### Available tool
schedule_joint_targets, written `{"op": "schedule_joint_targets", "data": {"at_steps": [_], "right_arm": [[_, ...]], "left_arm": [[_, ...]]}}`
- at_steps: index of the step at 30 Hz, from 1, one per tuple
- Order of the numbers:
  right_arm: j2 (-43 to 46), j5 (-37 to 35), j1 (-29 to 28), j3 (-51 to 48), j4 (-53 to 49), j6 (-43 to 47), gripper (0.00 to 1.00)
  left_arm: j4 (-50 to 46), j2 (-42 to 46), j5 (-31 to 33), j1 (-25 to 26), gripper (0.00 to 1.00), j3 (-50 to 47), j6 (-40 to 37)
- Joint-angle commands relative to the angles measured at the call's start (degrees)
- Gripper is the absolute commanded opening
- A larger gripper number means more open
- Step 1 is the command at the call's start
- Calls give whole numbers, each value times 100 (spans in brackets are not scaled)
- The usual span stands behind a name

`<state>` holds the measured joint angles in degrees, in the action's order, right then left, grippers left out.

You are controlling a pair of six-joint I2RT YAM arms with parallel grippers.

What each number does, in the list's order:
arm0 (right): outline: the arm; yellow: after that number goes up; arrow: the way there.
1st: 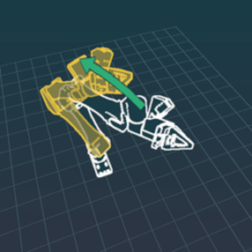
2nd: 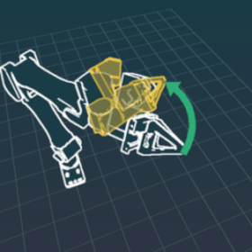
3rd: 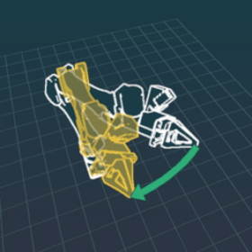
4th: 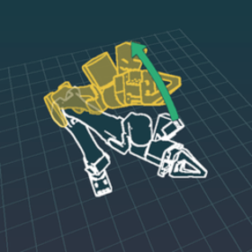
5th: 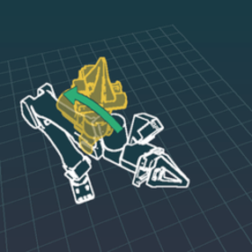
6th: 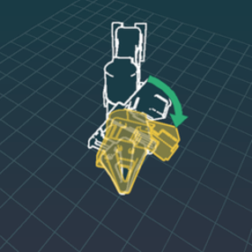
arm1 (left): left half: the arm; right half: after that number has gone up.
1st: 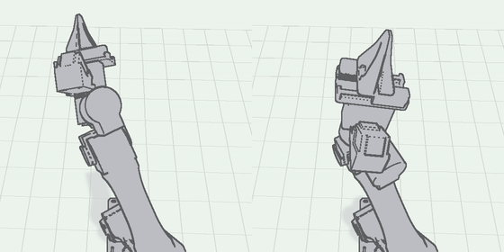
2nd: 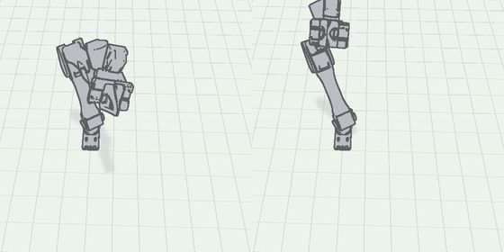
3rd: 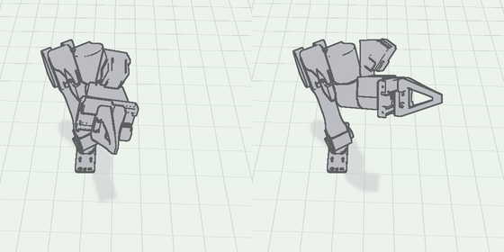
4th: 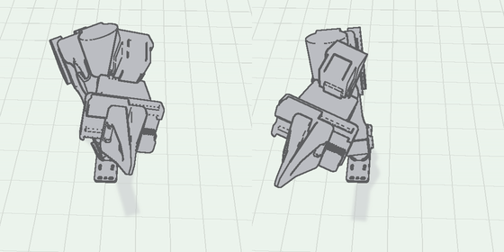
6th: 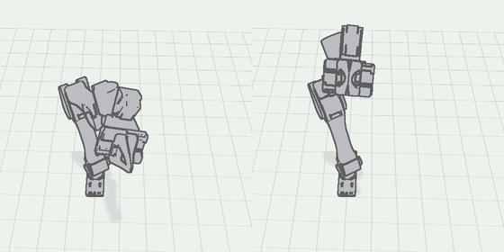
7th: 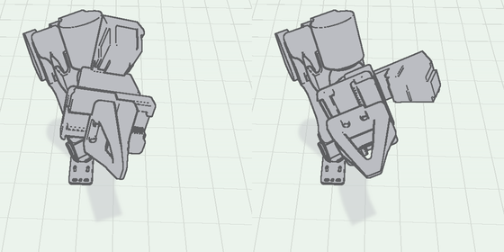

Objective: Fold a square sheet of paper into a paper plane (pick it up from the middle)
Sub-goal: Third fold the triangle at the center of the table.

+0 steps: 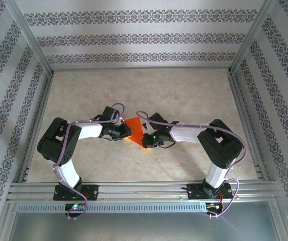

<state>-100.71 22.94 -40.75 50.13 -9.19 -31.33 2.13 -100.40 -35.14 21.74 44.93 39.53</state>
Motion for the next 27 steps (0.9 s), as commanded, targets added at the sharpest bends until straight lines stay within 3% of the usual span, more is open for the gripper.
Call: {"op": "schedule_joint_targets", "data": {"at_steps": [1, 5, 12, 18, 27], "right_arm": [[-410, -598, -51, -323, -1234, 23, 2], [-424, -572, -45, -312, -1232, -11, 2], [-428, -547, -44, -311, -1248, -82, 2], [-466, -480, -38, -302, -1204, -193, 1], [-544, -440, -39, -276, -1257, -215, 0]], "left_arm": [[329, -52, 737, -396, 15, -417, -248], [453, 208, 724, -469, 17, -505, -326], [-257, 1202, 1079, -457, 18, -184, -309], [83, 1699, 1188, 224, 18, -407, 476], [831, 1011, 1071, 1074, 10, -508, 1428]]}}
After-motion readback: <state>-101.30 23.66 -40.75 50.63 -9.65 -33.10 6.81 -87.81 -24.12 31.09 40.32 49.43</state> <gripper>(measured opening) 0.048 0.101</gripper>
